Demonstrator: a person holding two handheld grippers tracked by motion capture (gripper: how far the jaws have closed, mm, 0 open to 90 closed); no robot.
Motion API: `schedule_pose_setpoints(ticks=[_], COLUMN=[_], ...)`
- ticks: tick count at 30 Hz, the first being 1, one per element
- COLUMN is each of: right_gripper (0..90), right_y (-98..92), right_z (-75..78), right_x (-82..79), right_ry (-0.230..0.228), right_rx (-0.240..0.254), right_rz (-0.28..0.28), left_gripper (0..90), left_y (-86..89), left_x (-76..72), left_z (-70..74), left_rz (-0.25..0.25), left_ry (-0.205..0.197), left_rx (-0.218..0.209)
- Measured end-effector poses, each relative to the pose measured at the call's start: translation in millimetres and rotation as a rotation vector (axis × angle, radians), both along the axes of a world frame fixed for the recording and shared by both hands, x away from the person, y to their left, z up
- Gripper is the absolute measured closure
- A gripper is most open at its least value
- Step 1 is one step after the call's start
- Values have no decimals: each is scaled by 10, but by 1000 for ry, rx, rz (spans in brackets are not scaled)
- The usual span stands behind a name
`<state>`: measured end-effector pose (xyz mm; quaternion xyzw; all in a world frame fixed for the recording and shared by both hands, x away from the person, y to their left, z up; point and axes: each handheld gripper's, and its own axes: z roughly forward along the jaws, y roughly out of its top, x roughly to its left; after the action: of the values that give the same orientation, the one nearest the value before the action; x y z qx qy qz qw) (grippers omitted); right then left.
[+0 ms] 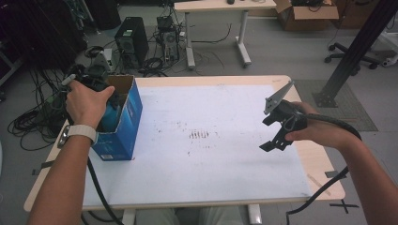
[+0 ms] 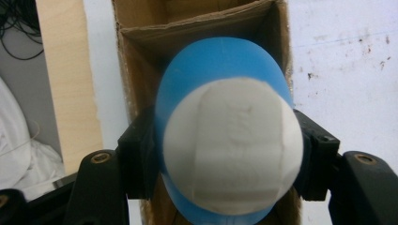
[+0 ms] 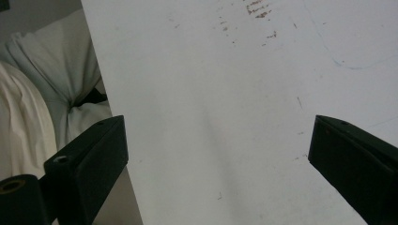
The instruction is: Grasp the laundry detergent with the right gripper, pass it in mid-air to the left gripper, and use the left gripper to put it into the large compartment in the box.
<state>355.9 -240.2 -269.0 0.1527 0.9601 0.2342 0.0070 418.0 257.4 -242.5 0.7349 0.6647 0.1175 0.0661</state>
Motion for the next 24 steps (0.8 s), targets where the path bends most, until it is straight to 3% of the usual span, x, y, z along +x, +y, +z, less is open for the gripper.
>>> schedule_pose_setpoints(ticks=[8, 24], right_gripper=[51, 53], right_y=[11, 5], right_z=[-52, -63], right_x=[16, 20], right_ry=[9, 11], right_rx=[-5, -3], right_rz=[-2, -8], left_gripper=[377, 376], left_y=[33, 47], left_x=[-17, 9], left_z=[-179, -338], left_rz=[-1, -7], left_ry=[8, 28], left_rx=[10, 5])
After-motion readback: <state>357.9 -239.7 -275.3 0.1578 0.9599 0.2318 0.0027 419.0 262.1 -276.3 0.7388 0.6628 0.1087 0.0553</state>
